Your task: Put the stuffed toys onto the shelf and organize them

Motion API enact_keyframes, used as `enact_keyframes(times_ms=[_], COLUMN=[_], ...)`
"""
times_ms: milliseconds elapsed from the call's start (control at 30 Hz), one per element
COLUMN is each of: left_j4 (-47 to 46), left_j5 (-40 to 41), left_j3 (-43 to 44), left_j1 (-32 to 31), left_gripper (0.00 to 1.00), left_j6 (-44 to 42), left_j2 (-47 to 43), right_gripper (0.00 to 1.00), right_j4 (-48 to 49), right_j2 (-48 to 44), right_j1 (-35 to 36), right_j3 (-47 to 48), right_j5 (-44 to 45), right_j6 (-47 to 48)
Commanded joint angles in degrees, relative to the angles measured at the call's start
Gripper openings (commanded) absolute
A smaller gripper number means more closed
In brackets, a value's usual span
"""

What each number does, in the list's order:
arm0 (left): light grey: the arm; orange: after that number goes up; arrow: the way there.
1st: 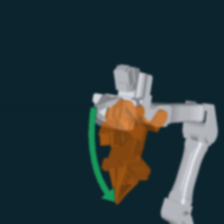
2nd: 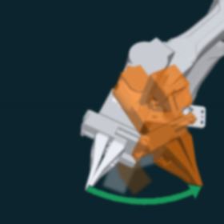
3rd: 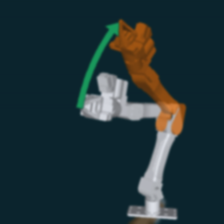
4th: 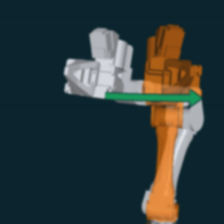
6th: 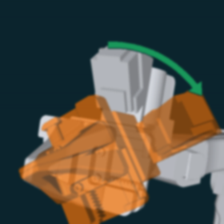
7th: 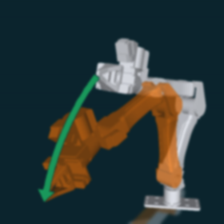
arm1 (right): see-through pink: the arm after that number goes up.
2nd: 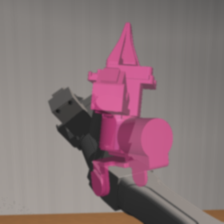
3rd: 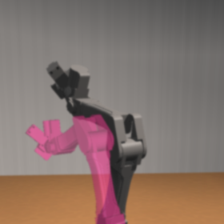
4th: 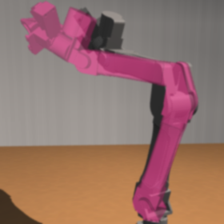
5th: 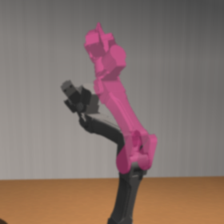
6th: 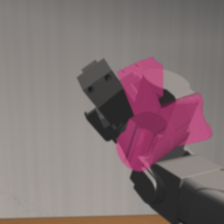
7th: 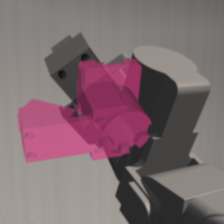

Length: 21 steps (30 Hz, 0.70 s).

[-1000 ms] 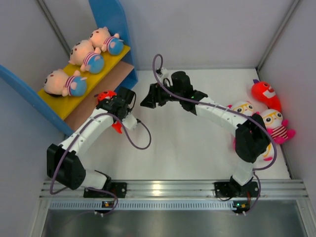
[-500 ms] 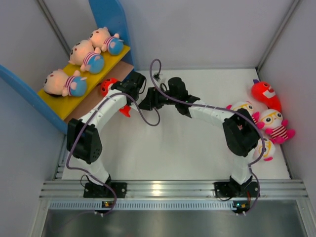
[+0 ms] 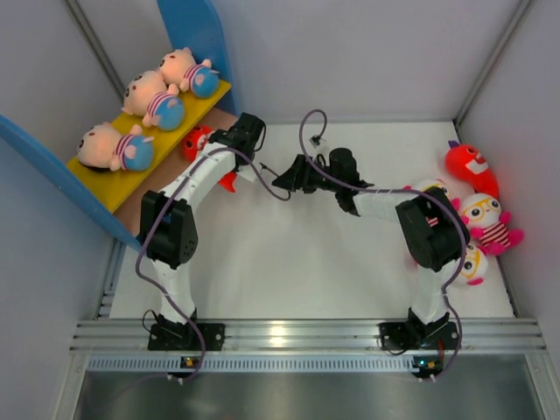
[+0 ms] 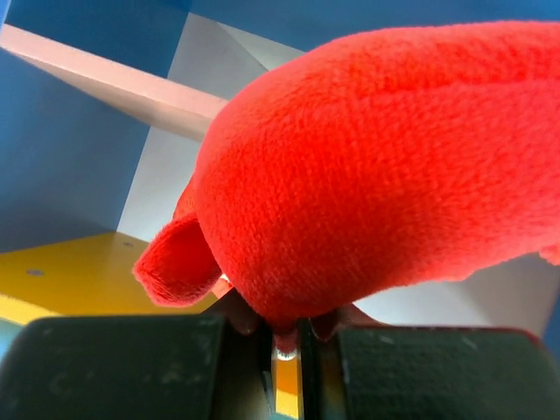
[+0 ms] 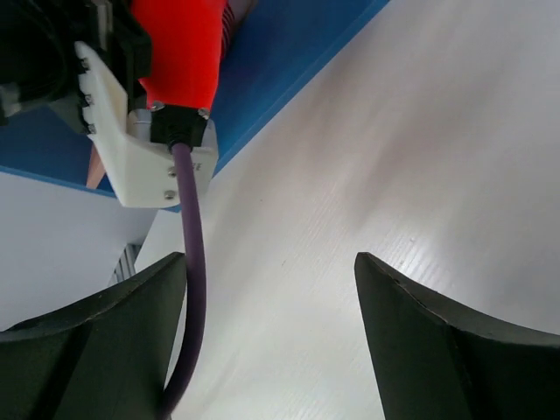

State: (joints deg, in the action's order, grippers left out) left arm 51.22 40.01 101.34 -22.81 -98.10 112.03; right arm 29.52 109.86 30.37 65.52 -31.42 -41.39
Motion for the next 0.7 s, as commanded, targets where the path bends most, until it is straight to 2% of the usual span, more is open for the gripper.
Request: enact_keyframes(times_ms=[0,133,233,300,333,367,400,500,600,633,667], left_j4=[-1.12,-1.12,-1.04,-1.04,-1.12,-1.12,-1.12,-1.12,-1.12,-1.04,-1.04], left_j5=[0.95,1.12,0.95,0.6,0.34,0.25,0.24,-0.19,-0.28,-0.28,-0.37], left_j3=[4.2,7.81,10.89,11.16,10.81,10.72,10.81,10.98,10.98,10.98,10.98], left_j1=[3.64,4.26,4.53,4.53,4.44,4.53,4.61,4.7,4.88,4.97,4.97], left_gripper=[0.0,0.0,0.0,0.0,0.0,0.0,0.0,0.0,0.0,0.0,0.0], left_j6=[2.04,3.53,4.41,4.33,3.98,3.97,3.97,3.97,3.8,3.54,3.62], left_j2=[3.19,6.79,9.08,9.17,9.0,8.91,8.91,9.17,9.44,9.7,9.79], right_gripper=[0.78,0.78,0.77,0.77,0.76,0.75,0.75,0.71,0.65,0.66,0.71], right_j4=[7.48,15.02,25.38,36.71,45.71,45.8,54.77,64.41,63.39,62.25,61.72], right_j2=[-5.8,-6.59,-5.98,-5.19,-4.14,-3.78,-3.43,-2.29,-4.38,-7.01,-8.42], right_j1=[-1.72,-0.49,1.7,3.46,5.64,6.97,8.38,14.44,20.42,23.56,24.9], right_j3=[-2.76,-6.62,-11.1,-14.7,-17.5,-19.09,-20.68,-23.15,-24.11,-25.16,-27.87], right_j5=[0.13,1.01,6.86,10.22,15.02,18.12,21.54,34.46,47.2,55.59,58.98], right_j6=[1.39,-0.18,-2.99,-5.63,-6.42,-6.34,-5.99,-0.64,8.4,11.04,15.33])
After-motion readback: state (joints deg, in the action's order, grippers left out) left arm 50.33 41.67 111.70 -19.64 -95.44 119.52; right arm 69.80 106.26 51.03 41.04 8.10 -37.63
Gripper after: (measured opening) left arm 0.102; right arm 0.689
